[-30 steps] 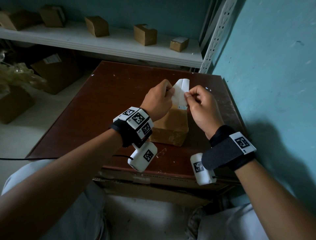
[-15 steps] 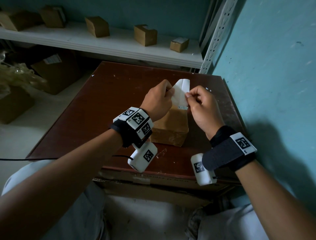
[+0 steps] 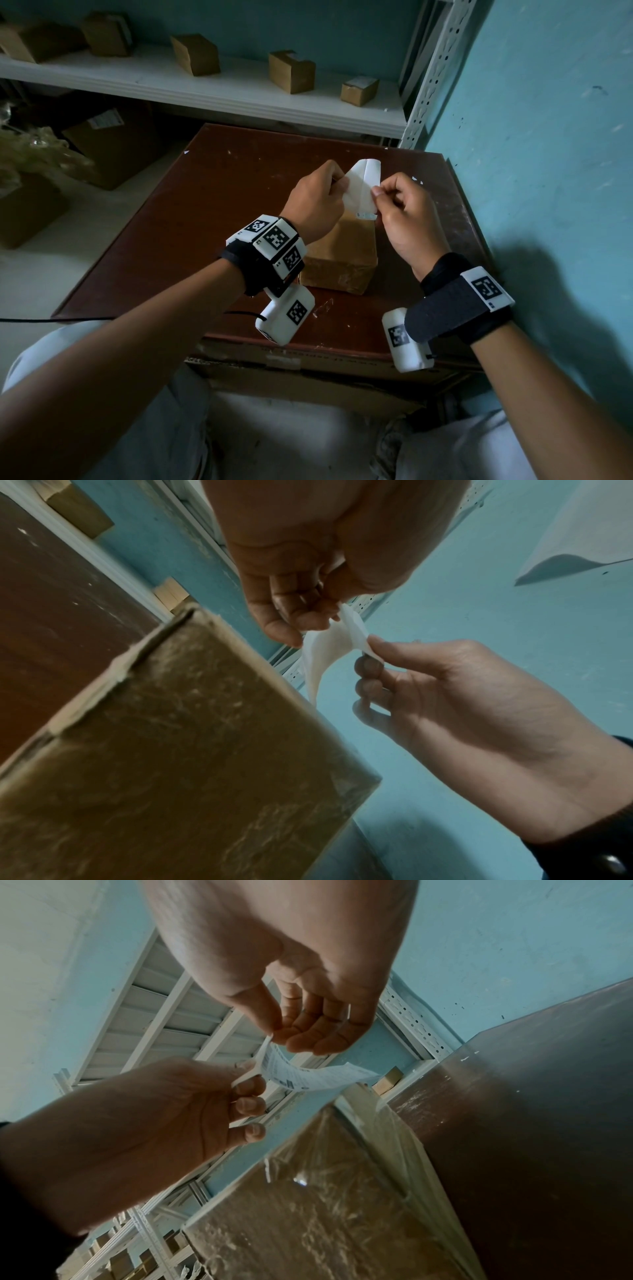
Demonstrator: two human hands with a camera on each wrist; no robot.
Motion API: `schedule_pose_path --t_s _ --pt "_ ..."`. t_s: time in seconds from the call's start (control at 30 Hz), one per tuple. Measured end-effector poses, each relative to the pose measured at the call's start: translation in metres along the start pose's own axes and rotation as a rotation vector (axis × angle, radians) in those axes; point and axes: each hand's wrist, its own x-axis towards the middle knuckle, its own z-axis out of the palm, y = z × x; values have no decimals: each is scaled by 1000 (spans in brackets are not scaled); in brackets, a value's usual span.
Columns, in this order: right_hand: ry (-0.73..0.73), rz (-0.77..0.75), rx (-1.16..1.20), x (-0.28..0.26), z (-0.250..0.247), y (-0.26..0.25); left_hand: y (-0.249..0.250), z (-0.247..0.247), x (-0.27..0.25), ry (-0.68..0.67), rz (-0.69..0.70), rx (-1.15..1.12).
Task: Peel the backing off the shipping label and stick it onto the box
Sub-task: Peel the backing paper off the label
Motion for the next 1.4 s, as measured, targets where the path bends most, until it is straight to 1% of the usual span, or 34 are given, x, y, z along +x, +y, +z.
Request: schedule_pose_path --t_s 1.4 --pt "12 15 6 0 0 -1 0 0 0 11 6 15"
